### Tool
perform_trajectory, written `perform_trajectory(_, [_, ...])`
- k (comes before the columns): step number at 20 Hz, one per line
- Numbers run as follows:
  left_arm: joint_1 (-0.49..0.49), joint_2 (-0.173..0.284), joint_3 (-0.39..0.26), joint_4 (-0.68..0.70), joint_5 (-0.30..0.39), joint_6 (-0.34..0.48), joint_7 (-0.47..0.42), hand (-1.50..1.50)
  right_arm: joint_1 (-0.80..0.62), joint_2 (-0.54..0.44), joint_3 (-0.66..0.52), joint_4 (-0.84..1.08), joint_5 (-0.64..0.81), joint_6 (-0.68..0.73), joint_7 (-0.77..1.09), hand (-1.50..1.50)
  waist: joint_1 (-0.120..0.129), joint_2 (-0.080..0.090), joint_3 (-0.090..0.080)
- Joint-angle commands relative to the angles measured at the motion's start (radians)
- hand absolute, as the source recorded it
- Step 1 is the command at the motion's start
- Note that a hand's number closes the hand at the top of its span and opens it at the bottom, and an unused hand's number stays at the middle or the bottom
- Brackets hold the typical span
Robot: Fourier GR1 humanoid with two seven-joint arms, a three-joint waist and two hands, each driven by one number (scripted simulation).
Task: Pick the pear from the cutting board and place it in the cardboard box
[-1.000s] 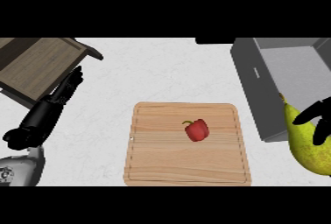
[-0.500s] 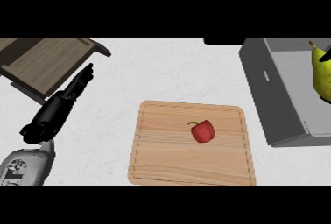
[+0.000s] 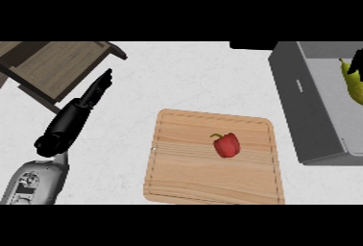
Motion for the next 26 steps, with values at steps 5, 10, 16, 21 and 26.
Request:
perform_trajectory(5, [-0.040,0.020,0.019,0.028,0.015,-0.037,-0.010,0.00,-0.179,0.026,0.143,0.351,0.237,0.023,-0.170,-1.50,0.018,0.009,0.001])
perform_trajectory(10, [-0.018,-0.015,-0.006,-0.007,-0.006,-0.005,0.010,0.00,-0.177,0.013,0.171,0.425,0.211,0.050,-0.432,-1.50,0.006,0.004,0.002])
perform_trajectory(16, [0.010,-0.003,0.010,0.023,0.007,-0.019,-0.015,0.00,-0.188,0.157,-0.015,0.481,-0.139,0.206,-0.396,-1.50,-0.004,0.001,0.003])
perform_trajectory(21, [-0.029,0.011,0.025,0.024,0.000,-0.013,-0.008,0.00,-0.221,0.217,-0.130,0.611,-0.360,0.372,-0.181,-1.50,-0.003,0.005,0.002])
perform_trajectory(26, [-0.017,-0.005,0.012,0.003,0.012,-0.023,0.009,0.00,-0.303,0.162,-0.234,0.746,-0.493,0.462,0.003,-1.50,0.017,0.010,0.004])
